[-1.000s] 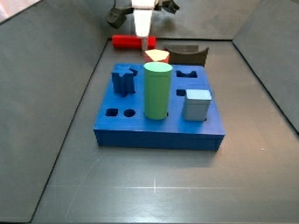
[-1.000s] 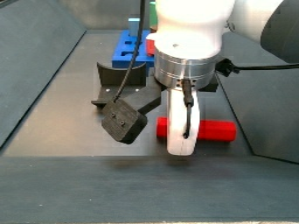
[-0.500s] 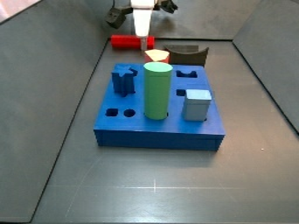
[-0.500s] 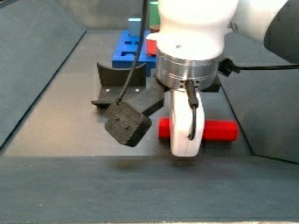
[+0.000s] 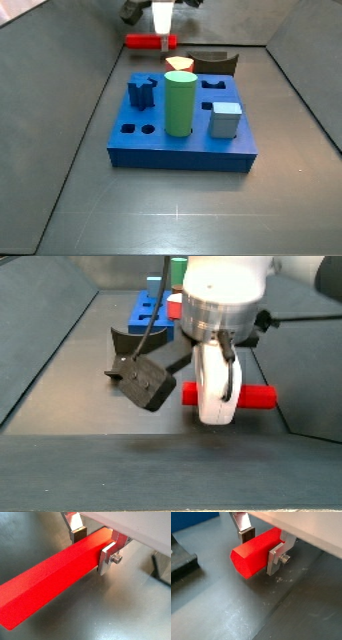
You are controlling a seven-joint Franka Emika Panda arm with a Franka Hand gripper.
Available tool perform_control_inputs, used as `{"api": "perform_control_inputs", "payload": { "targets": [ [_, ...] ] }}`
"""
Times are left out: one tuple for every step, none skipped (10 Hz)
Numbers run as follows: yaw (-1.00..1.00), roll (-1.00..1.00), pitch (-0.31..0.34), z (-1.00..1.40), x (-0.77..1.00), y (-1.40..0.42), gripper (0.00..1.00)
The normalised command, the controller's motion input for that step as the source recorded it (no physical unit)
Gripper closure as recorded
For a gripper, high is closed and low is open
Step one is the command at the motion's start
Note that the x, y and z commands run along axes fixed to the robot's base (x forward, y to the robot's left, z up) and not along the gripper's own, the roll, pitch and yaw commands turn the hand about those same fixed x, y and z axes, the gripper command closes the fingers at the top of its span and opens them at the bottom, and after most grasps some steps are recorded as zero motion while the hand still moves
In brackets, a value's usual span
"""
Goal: Pick up the hexagon object. Move up. Place the hexagon object on the fixture. Regrasp the hexagon object. Move to above the board. Insert the hexagon object.
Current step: Move up, then place the hexagon object on the fixture.
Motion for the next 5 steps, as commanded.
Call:
{"api": "perform_control_inputs", "payload": {
  "targets": [
    [-0.04,0.00,0.068,0.43,-0.01,0.02,1.00],
    [-0.03,0.01,0.070,0.31,-0.02,0.01,1.00],
    [-0.03,0.02,0.068,0.19,-0.02,0.01,1.00],
    [0.00,0.00,0.000,1.00,0.00,0.00,1.00],
    [0.00,0.00,0.011,1.00,0.00,0.00,1.00]
  ]
}}
